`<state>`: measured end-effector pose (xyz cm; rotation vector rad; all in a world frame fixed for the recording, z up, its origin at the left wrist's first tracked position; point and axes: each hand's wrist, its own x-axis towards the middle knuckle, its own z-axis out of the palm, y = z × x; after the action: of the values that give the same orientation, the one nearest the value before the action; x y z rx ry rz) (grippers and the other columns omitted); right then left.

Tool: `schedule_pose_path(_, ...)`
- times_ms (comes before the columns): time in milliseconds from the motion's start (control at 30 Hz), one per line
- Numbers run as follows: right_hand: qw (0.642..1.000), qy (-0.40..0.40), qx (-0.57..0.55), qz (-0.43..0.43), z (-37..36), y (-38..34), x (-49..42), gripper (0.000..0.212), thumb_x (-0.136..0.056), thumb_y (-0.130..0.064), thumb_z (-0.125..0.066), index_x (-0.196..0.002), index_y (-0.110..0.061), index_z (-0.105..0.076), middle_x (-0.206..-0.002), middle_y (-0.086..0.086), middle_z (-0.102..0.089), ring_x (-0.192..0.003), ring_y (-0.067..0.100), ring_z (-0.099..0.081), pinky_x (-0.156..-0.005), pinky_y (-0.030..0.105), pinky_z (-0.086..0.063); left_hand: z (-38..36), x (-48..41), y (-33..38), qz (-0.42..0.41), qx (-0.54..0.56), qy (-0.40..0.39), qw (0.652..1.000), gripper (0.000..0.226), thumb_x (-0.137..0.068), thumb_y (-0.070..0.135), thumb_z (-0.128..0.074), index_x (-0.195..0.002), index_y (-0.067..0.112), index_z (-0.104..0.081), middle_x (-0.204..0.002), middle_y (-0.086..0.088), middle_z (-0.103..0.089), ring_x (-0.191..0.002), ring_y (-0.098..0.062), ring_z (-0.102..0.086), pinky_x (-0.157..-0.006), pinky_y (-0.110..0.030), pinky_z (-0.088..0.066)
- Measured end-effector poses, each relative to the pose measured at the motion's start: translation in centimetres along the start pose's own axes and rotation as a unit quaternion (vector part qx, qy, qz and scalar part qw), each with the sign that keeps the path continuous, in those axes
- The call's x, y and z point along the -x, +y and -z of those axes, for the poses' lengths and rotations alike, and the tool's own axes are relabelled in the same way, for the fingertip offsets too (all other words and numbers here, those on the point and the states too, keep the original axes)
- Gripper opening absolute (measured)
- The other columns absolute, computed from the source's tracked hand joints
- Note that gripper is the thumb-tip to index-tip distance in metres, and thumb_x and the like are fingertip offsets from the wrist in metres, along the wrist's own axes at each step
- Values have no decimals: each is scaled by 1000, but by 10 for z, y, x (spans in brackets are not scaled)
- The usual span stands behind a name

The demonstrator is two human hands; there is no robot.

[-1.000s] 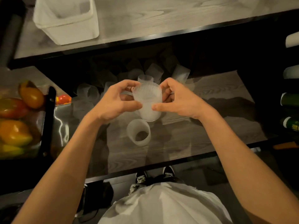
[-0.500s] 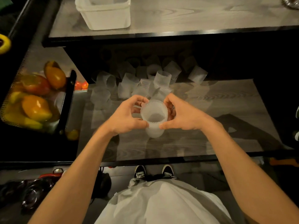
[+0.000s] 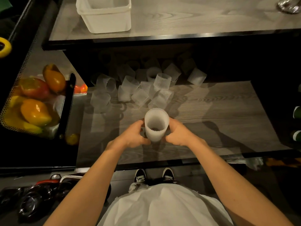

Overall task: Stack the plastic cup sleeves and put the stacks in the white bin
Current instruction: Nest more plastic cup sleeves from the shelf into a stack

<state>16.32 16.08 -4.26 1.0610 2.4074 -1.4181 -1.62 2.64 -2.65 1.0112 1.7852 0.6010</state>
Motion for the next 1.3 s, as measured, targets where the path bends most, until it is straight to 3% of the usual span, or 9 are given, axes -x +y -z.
schedule_pose_path(100,999,-14,26,-11,8,-4,3,84,-60,-10,-57,-140,-34,-47,-125,-2,-59,-113,19,-59,-93,41,-56,2,-6,-6,14,-6,2,1000,80,-63,19,-76,-138,24,-51,-133,6,-58,-125,-13,-55,-101,-37,-51)
schedule_pose_path(233,998,2,60,-33,25,1,-2,58,-76,0,-55,-132,-15,-57,-110,-6,-61,-87,15,-65,-72,22,-50,15,-20,-10,46,29,33,998,61,-77,-6,-52,-134,16,-57,-130,-1,-62,-124,-16,-57,-104,-38,-50)
schedule_pose_path(367,998,39,30,-41,32,2,-19,55,-84,-1,-58,-135,-20,-58,-128,2,-62,-104,16,-63,-86,24,-49,24,-33,3,105,148,83,980,53,-86,-14,-43,-133,10,-53,-131,-7,-62,-124,-18,-58,-104,-33,-49)
schedule_pose_path(633,992,38,-67,-98,32,-22,-54,63,-99,-10,-59,-153,-32,-34,-148,4,-41,-128,25,-48,-116,40,-38,26,-69,23,102,144,71,982,80,-84,-10,-59,-153,19,-33,-158,-2,-36,-145,-22,-36,-115,-40,-38)
schedule_pose_path(767,964,17,-213,-159,29,-21,-61,77,-97,1,-56,-158,-33,-24,-160,17,-29,-146,32,-34,-118,47,-34,25,-77,30,66,172,62,981,63,-90,-14,-51,-147,12,-42,-146,-7,-50,-129,-24,-53,-97,-34,-49)
schedule_pose_path(833,958,40,-237,-153,27,-18,-62,74,-96,2,-54,-157,-30,-30,-152,18,-41,-137,31,-45,-115,44,-38,25,-79,33,64,202,65,975,59,-88,-13,-53,-141,12,-47,-136,-6,-56,-111,-20,-61,-84,-31,-51)
schedule_pose_path(967,948,89,-282,-116,33,-24,-53,58,-98,-6,-58,-150,-23,-41,-102,4,-59,-98,23,-59,-89,32,-49,33,-76,43,40,163,134,977,41,-89,0,-56,-124,22,-59,-115,0,-64,-89,-16,-64,-73,-26,-54)
schedule_pose_path(1100,951,144,-267,-55,63,-51,-39,51,-95,-34,-64,-144,-25,-51,-107,10,-66,-105,26,-67,-97,41,-54,53,-59,72,-48,157,193,967,34,-93,4,-57,-124,17,-61,-104,11,-60,-61,3,-56,-54,-12,-45)
schedule_pose_path(1300,958,160,-227,67,113,-106,22,21,-100,-24,-62,-120,-18,-62,-96,3,-71,-87,17,-72,-81,30,-60,86,-11,110,-147,206,179,951,27,-93,12,-66,-117,25,-67,-110,2,-68,-91,-5,-65,-71,-19,-52)
